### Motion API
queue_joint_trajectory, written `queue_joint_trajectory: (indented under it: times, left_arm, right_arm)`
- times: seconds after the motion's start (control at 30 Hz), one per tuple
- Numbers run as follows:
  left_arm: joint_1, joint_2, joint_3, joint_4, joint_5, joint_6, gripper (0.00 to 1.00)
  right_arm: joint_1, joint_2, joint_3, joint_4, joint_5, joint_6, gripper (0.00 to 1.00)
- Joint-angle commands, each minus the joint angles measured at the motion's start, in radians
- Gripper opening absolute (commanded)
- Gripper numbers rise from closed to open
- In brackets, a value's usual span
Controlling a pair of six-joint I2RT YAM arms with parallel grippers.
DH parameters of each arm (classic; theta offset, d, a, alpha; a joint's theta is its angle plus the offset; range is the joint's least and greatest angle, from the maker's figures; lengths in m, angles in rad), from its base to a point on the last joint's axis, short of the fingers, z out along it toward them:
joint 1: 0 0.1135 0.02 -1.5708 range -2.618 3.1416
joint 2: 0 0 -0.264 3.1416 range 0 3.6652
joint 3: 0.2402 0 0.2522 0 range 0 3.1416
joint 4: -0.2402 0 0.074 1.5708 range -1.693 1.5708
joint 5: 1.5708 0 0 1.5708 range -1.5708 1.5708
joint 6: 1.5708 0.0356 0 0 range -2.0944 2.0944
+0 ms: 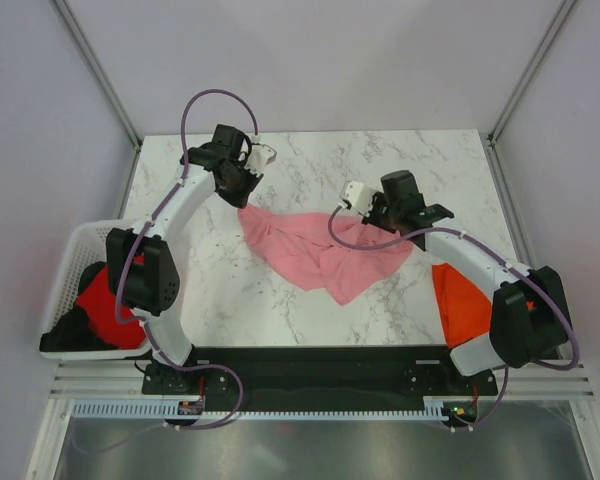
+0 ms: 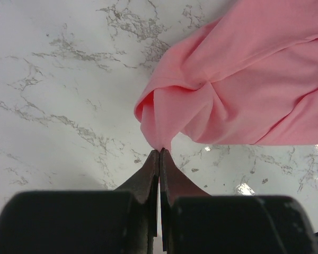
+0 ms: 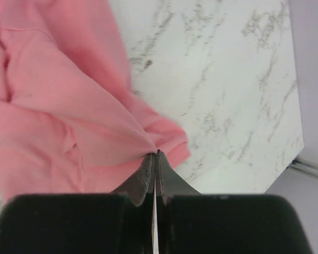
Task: Fold and stack the t-shirts
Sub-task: Flatten the tshirt out
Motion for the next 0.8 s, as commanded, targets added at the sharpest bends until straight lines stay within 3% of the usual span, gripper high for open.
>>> queue_joint_trajectory:
  times: [0.0, 0.4, 0.47, 0.5, 0.67, 0.77]
  left_arm:
    - [0.002, -0.043, 0.006, 0.020, -0.007, -0.013, 0.02]
    - [0.002, -0.043, -0.005, 0.019, -0.021, -0.007, 0.02]
    - [0.002, -0.041, -0.005, 0.019, -0.024, -0.004, 0.02]
    - [0.002, -0.040, -0.005, 0.019, -0.027, 0.000, 0.02]
    - [0.004, -0.044, -0.008, 0.019, -0.028, 0.001, 0.02]
    - [0.004, -0.046, -0.015, 0.019, -0.030, 0.001, 0.02]
  right_arm:
    - [-0.077, 0.084, 0.102, 0.020, 0.003, -0.024, 0.00]
    - [-0.131, 0.415, 0.426, 0.038, 0.000, 0.010, 0.01]
    - [-0.140, 0.460, 0.498, 0.028, 0.000, 0.025, 0.18]
    - [-0.147, 0.470, 0.520, 0.023, 0.001, 0.046, 0.35]
    - [-0.231, 0.472, 0.649, -0.084, -0.089, 0.248, 0.42]
    - [-0.303, 0.489, 0.707, -0.245, -0.279, 0.335, 0.41]
